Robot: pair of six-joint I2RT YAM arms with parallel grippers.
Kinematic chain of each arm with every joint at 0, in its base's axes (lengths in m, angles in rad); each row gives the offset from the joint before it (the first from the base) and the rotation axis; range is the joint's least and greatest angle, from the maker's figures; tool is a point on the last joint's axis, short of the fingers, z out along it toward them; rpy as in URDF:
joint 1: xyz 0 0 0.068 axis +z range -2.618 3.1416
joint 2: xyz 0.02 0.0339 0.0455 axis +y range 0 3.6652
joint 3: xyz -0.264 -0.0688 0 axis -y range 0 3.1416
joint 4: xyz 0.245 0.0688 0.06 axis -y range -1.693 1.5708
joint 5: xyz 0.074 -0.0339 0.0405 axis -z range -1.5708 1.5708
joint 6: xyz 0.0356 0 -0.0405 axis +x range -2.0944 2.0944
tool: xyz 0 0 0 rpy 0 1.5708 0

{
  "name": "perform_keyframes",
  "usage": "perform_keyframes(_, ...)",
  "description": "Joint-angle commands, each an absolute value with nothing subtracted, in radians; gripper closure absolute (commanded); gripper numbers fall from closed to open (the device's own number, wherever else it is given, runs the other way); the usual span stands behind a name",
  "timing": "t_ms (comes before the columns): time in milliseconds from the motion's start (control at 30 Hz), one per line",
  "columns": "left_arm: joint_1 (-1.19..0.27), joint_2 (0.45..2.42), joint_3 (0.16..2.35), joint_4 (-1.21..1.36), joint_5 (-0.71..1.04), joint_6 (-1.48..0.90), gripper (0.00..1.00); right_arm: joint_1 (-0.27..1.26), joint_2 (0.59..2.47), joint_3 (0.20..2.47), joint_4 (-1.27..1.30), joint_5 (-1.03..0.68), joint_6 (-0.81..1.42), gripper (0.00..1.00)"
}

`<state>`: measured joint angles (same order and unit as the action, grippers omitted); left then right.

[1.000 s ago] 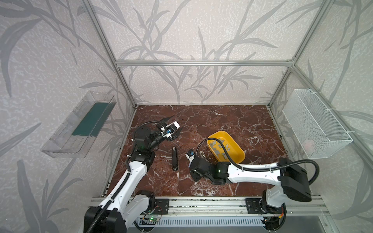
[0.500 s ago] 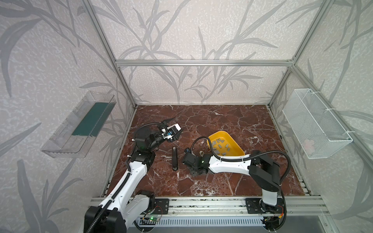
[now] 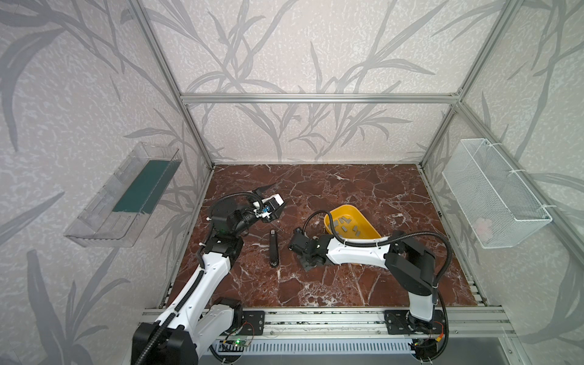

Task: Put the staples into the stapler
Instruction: 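Lower the open blue stapler onto the table with the right gripper and release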

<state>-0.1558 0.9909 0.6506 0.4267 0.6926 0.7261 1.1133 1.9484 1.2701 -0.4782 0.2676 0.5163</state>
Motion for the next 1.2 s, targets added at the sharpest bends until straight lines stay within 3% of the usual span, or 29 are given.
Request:
perform_keyframes(0,-0.151,0.991,0.646,0.436,0.715,0.745,0.27,1.113,1.915,1.244,-0.502,0.262,0.517,0.72)
perform_keyframes(267,-0.15,0.997,0.65,0.42,0.733,0.75,0.27,1.113,1.874,1.222,-0.473,0.261,0.497,0.47)
perform_keyframes(467,-0.152,1.066,0.672,0.383,0.738,0.8,0.26,1.115,1.803,1.173,-0.395,0.249,0.448,0.4)
perform_keyframes(733,-0.157,1.209,1.143,-0.689,0.645,1.439,0.3,1.118,1.571,1.019,-0.235,0.231,0.366,0.29)
perform_keyframes(933,-0.225,1.141,1.0,-0.678,0.478,1.588,0.28,1.09,1.339,0.863,-0.112,0.34,0.295,0.22)
perform_keyframes(1067,-0.344,1.122,0.815,-0.626,0.209,1.777,0.3,1.056,1.207,0.779,-0.061,0.389,0.282,0.19)
perform_keyframes(1167,-0.373,1.101,0.752,-0.575,0.174,1.811,0.33,1.048,1.142,0.732,-0.017,0.383,0.278,0.17)
